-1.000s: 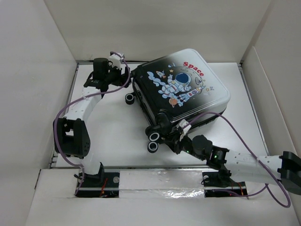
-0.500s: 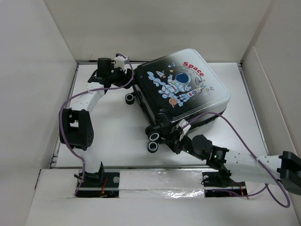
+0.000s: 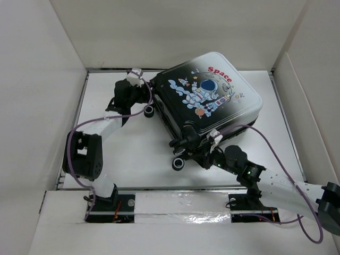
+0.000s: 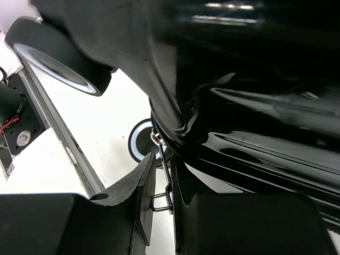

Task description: Pack the luggage

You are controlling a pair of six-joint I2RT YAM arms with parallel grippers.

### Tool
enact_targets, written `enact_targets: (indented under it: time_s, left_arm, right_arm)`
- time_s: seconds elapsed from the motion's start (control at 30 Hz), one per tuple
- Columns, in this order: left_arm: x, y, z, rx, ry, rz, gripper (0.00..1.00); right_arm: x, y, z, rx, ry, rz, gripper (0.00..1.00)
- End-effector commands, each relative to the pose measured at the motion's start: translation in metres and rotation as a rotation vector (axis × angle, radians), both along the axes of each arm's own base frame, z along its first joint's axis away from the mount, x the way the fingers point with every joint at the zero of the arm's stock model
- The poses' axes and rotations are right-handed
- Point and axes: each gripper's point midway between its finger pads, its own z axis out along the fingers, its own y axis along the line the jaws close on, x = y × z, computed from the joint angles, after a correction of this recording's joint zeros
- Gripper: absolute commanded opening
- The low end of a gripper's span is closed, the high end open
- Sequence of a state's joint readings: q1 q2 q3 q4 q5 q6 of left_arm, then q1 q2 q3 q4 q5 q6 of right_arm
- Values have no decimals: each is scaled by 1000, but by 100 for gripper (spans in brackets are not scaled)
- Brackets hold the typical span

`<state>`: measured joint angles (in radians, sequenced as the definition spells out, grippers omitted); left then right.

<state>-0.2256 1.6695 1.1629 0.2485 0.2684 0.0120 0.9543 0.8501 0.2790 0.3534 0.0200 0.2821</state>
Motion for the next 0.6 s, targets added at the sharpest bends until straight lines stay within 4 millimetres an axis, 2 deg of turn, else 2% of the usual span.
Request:
enact_targets:
  time_s: [0.0,0.03,0.07,0.1,0.13,0.17,0.2,0.23,0.27,0.3,0.33,0.37,0.4,0.43,0.5,0.53,0.57]
  left_arm:
    - [-19,22,38,-300,-171,276,0]
    - [-29,26,10,-304,-109,306,0]
    - [-37,29,30,-359,-180,312,0]
    - [-45,31,27,-386,-178,320,0]
    - [-56,35,10,-379,-153,336,0]
    - [-64,31,18,-394,-177,323,0]
    - [-72,27,18,-408,-178,311,0]
    - [-83,26,4,-408,-156,307,0]
    - [-90,24,13,-428,-184,304,0]
    - [-97,23,11,-431,-187,310,0]
    - [-109,13,1,-417,-170,291,0]
    - [-118,9,6,-419,-179,279,0]
    - [-127,4,-1,-411,-163,264,0]
    - [-138,-12,-4,-412,-150,223,0]
    - [-155,-26,-2,-430,-145,175,0]
    - [-164,-30,-11,-424,-124,169,0]
    - [-177,-46,-10,-449,-111,118,0]
  right_arm:
    - [24,-15,30,79,-63,-53,0]
    - [28,-19,31,77,-66,-61,0]
    - [32,-22,33,75,-69,-71,0]
    - [40,-30,36,72,-73,-93,0]
    - [45,-34,39,61,-79,-105,0]
    - [50,-38,42,59,-86,-115,0]
    - [53,-40,46,59,-92,-109,0]
    - [63,-51,49,53,-94,-145,0]
    - [71,-53,56,50,-109,-151,0]
    - [74,-55,60,54,-111,-145,0]
    - [85,-64,64,49,-120,-177,0]
    - [91,-66,77,61,-140,-182,0]
    - [98,-66,74,53,-124,-179,0]
    - [104,-67,78,56,-133,-188,0]
    - [117,-65,77,51,-112,-186,0]
    - [122,-64,78,70,-111,-206,0]
    - [121,-60,75,85,-105,-210,0]
